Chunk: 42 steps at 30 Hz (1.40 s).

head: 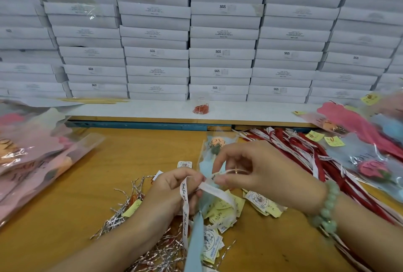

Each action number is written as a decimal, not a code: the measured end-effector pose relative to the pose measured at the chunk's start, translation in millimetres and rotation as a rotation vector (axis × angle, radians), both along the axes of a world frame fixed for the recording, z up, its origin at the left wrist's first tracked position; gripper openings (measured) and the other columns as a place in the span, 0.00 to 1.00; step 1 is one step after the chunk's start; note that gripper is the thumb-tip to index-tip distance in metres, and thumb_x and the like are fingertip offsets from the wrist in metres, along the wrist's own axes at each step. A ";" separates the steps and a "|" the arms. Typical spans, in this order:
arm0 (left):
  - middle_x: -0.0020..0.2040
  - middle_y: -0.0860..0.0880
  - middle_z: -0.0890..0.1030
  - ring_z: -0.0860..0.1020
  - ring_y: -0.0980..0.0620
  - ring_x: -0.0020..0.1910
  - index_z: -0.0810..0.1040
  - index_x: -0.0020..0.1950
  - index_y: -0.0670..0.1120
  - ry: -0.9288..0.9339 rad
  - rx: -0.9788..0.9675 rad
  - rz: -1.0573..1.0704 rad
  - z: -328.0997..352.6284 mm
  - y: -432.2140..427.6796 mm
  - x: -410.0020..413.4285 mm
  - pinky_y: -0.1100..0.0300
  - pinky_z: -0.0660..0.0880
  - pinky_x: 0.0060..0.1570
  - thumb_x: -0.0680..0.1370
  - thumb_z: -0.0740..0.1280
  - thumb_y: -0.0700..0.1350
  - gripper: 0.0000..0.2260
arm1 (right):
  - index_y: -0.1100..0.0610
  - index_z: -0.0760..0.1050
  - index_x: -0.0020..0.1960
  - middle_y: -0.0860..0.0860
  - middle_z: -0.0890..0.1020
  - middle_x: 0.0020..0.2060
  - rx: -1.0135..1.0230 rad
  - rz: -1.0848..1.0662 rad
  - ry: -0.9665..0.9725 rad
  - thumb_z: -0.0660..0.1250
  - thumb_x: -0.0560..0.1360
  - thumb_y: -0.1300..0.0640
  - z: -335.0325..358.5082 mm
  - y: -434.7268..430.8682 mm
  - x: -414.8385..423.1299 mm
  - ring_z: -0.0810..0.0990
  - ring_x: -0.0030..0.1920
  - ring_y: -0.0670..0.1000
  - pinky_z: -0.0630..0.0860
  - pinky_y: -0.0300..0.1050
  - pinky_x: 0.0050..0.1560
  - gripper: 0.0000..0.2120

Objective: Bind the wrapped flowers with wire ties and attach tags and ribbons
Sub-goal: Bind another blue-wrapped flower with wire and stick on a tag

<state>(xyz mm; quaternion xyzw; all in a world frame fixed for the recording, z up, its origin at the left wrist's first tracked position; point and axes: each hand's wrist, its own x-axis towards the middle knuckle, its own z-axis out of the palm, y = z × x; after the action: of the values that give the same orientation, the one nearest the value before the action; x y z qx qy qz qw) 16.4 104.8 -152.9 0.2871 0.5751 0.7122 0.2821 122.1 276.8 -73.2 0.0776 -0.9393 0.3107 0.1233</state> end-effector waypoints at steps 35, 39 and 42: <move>0.38 0.44 0.84 0.81 0.53 0.32 0.85 0.41 0.44 -0.021 -0.012 0.081 11.6 -2.5 7.4 0.64 0.77 0.31 0.62 0.77 0.45 0.11 | 0.50 0.82 0.49 0.42 0.82 0.40 -0.250 -0.091 -0.125 0.62 0.78 0.60 -36.1 -7.4 -13.3 0.78 0.39 0.40 0.73 0.33 0.40 0.10; 0.36 0.43 0.83 0.80 0.53 0.30 0.85 0.42 0.44 -0.026 -0.003 0.113 11.5 -3.2 7.0 0.65 0.77 0.30 0.61 0.77 0.45 0.12 | 0.54 0.82 0.51 0.55 0.83 0.43 -0.382 -0.037 -0.304 0.62 0.80 0.48 -29.2 3.7 -12.9 0.77 0.39 0.43 0.74 0.37 0.43 0.14; 0.36 0.43 0.83 0.79 0.53 0.30 0.85 0.43 0.44 -0.020 0.000 0.130 11.8 -3.8 6.2 0.64 0.76 0.29 0.62 0.76 0.45 0.12 | 0.55 0.83 0.47 0.49 0.80 0.36 -0.320 0.014 -0.286 0.67 0.74 0.43 -29.2 8.7 -13.0 0.74 0.35 0.43 0.71 0.35 0.39 0.16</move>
<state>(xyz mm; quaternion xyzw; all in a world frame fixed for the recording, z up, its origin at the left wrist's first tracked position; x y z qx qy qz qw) 22.6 101.0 -141.1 0.2420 0.5900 0.7317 0.2408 109.1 285.6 -102.3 0.0187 -0.8854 0.4645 -0.0026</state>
